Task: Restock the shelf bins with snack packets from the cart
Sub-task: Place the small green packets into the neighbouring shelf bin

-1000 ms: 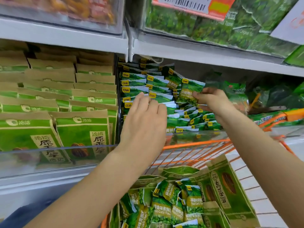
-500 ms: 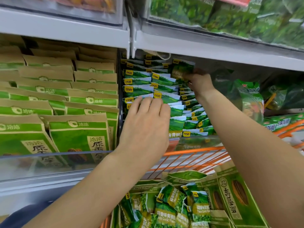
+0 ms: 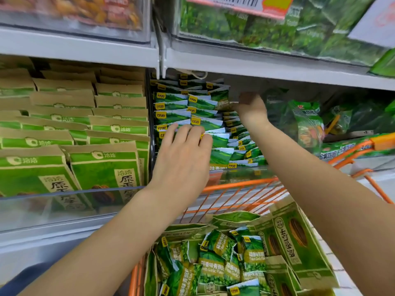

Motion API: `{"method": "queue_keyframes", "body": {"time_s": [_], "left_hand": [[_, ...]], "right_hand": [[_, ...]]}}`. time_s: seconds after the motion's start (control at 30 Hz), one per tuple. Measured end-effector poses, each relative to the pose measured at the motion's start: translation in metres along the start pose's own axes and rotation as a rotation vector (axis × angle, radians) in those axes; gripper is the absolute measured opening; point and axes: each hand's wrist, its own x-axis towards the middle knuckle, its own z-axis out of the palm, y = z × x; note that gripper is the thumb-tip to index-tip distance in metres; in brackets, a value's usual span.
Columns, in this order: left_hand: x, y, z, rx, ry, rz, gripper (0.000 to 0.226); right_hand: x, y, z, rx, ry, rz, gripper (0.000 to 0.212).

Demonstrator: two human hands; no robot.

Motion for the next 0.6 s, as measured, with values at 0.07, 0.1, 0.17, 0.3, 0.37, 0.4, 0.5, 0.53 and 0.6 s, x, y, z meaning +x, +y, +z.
{"method": "queue_keyframes", "body": {"time_s": [0.07,0.1,0.17,0.3,0.37,0.4,0.5,0.53,0.6], "left_hand": [[-0.002,0.002,-0.004,-0.020,-0.003,0.009,0.022],[-0.003,0.004,-0.007,-0.035,0.000,0.026,0.025],[-0.005,0.009,-0.015,-0.088,0.011,0.073,0.030],[-0.016,0.026,-0.034,-0.264,0.051,0.254,0.022],[-0.027,0.032,-0.038,-0.301,-0.013,0.339,0.026],[-0.034,0.033,-0.036,-0.318,-0.064,0.361,0.027],[-0.049,0.036,-0.028,-0.308,-0.274,0.392,0.025],[-0.051,0.036,-0.024,-0.257,-0.389,0.400,0.023],[-0.053,0.035,-0.017,-0.198,-0.636,0.384,0.024]], "right_hand": [[-0.031,-0.003,-0.025,-0.011,0.065,-0.137,0.031],[-0.051,-0.003,-0.038,-0.041,0.094,-0.213,0.024],[-0.092,0.000,-0.060,-0.150,0.120,-0.410,0.009],[-0.166,0.023,-0.087,-0.345,-0.040,-0.788,0.016],[-0.194,0.047,-0.086,-0.481,-0.186,-0.931,0.018],[-0.204,0.061,-0.081,-0.609,-0.273,-0.965,0.018],[-0.215,0.102,-0.060,-1.162,-0.719,-0.657,0.024],[-0.215,0.113,-0.055,-1.298,-0.863,-0.460,0.028],[-0.212,0.124,-0.050,-1.393,-0.963,-0.231,0.041]]}}
